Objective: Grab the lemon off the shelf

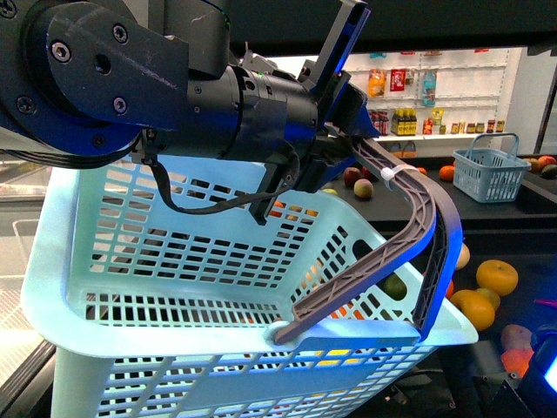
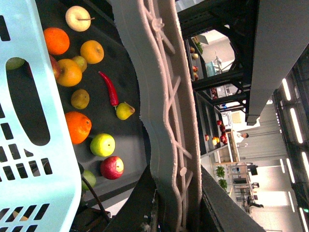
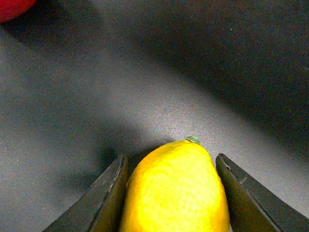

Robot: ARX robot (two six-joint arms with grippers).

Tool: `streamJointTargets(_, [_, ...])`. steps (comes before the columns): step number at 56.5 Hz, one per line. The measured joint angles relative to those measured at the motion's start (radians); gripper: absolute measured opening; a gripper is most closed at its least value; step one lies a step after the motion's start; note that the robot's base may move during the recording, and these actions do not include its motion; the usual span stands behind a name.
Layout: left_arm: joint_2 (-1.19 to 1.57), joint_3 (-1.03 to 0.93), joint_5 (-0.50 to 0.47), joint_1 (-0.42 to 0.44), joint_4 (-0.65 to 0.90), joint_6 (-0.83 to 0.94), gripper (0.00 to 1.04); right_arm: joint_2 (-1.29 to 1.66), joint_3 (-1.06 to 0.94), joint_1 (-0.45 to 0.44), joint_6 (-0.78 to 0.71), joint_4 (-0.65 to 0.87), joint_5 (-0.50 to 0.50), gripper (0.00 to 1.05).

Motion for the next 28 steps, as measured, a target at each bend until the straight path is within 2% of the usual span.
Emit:
streamJointTargets(6, [0.0, 0.0, 0.0, 0.0, 0.0, 0.0, 0.12, -0.005, -0.006, -0.005, 0.0, 0.0, 0.002, 0.45])
streamJointTargets(28, [0.0, 0.0, 0.0, 0.0, 0.0, 0.0, 0.12, -0.061, -0.063, -0.051, 0.001, 0.001, 0.027, 0.43])
